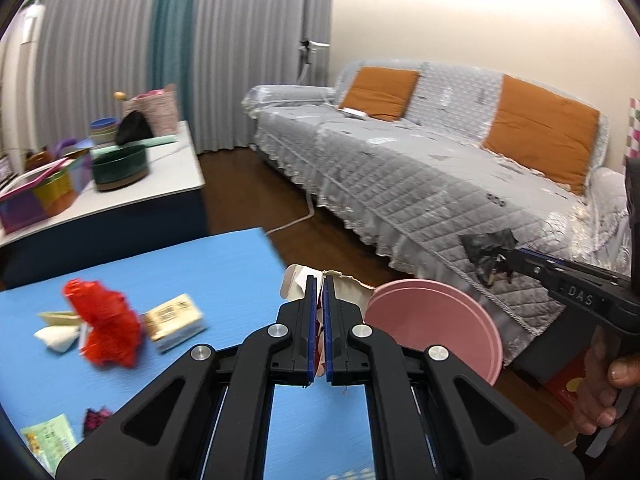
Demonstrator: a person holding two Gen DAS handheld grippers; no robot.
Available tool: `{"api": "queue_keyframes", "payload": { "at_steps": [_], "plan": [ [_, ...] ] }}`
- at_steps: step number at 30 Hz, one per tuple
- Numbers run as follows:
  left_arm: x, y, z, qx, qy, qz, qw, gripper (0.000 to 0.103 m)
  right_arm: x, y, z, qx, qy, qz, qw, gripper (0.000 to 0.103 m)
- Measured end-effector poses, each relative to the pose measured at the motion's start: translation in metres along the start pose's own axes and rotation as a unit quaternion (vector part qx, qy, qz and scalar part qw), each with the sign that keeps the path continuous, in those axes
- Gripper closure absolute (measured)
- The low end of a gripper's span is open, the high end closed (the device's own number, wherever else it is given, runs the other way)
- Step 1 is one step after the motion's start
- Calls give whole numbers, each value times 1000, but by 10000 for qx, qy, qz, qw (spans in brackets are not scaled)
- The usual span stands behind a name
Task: Collect trash
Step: 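Carry the carton with the left gripper while the right carries the black wrapper over the basin, then open both grippers over the pink basin to drop the wrappers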
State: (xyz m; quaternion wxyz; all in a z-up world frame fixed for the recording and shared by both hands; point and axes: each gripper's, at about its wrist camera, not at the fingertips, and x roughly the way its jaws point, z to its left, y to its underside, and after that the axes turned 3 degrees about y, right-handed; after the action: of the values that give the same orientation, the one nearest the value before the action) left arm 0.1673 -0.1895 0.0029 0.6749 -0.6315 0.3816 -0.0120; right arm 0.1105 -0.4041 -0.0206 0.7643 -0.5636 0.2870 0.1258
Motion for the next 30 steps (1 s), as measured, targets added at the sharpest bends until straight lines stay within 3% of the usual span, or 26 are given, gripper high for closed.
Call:
{"api": "queue_keyframes", "payload": {
  "at_steps": [17,19,22,24,30],
  "plan": [
    [73,-9,-70,536,671,544,9948,99,20,-12,-32,384,159,94,9991,90],
    [77,-9,-71,557,662,633,9942,92,25,-13,-33,402,129,188,9989,89],
    [75,-8,-65,528,642,616,9946,76,29,-13,-33,424,194,296,9985,73],
    [72,-6,-59,511,575,623,9951,76,29,-13,-36,510,227,295,9980,66],
    [49,-1,-22,281,279,600,9974,76,23,-16,-35,669,134,240,9974,65]
  ]
}}
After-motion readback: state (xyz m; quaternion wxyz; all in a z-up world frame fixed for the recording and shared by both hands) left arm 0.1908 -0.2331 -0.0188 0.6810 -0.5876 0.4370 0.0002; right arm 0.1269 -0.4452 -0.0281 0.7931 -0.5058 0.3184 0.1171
